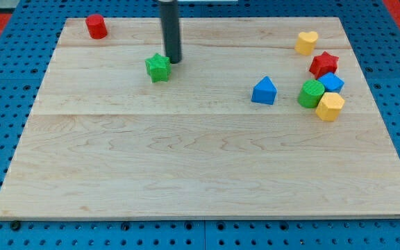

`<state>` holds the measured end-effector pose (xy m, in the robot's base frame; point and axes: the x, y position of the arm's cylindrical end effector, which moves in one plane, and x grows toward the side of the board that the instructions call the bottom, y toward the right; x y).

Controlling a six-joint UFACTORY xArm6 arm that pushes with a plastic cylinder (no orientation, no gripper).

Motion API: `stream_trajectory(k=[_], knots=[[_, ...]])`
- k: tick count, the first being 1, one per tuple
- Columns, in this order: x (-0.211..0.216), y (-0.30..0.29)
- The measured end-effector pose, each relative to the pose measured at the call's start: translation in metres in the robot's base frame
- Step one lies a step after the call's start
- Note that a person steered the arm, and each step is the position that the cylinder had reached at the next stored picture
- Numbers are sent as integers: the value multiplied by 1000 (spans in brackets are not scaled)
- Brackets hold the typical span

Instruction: Slide the green star closer to the red circle

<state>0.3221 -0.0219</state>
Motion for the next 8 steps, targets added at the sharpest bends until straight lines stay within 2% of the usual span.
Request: stream_trajectory(k=[1,2,3,4,5,6,8], knots=[[30,17],[16,-74],[-38,-142],[-16,-131],[-3,-158],[-19,-192],[-36,-150]])
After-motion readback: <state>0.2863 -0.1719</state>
